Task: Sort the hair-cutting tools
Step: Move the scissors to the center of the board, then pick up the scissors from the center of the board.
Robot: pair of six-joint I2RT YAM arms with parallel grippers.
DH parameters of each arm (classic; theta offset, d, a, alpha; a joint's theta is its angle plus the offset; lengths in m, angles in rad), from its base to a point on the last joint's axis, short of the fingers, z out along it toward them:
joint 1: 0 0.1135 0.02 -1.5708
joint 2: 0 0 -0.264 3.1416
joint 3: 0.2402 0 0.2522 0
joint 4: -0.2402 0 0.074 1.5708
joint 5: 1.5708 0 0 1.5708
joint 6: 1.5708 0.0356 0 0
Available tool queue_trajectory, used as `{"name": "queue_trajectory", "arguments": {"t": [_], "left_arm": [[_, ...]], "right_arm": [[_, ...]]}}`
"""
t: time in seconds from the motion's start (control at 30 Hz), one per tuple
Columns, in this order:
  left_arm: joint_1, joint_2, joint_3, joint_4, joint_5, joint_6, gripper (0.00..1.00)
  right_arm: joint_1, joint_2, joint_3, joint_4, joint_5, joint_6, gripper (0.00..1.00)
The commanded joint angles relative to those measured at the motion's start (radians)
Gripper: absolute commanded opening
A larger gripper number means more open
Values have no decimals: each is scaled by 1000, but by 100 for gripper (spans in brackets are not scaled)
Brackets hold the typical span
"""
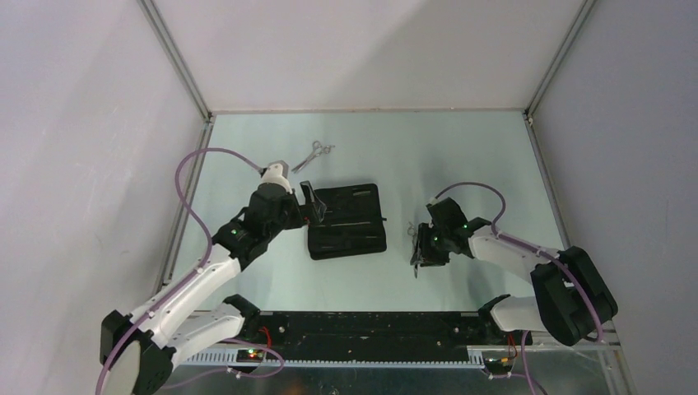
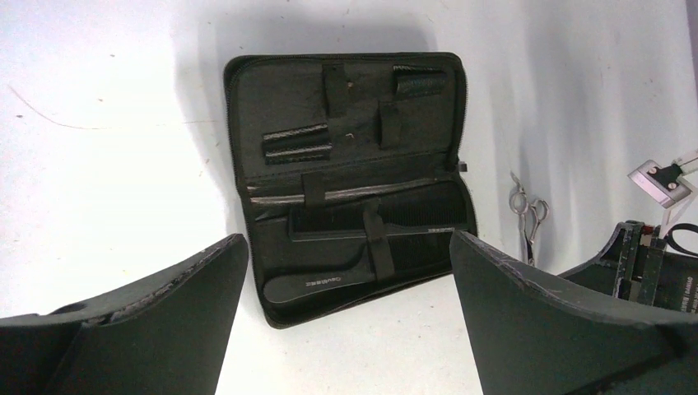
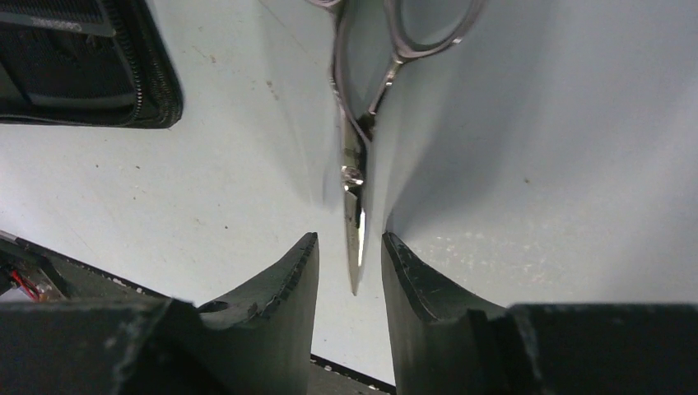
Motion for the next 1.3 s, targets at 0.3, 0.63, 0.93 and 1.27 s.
{"name": "queue_trajectory", "arguments": {"t": [0.3,0.63,0.93,1.27], "left_arm": [[-3,-67,62,-86,-115,69,100],[17,-89,106,-139,-125,129,100],[39,-120,116,-224,-123,201,100],[46,-194,69,-246,-235,352,100]], "right_arm": [[129,163,180,-69,-52,-55,44],[17,144,435,-297,97,-289,53],[-49,316,573,-335,258,-352,47],[-45,478,635,-303,248,-374,45]]}}
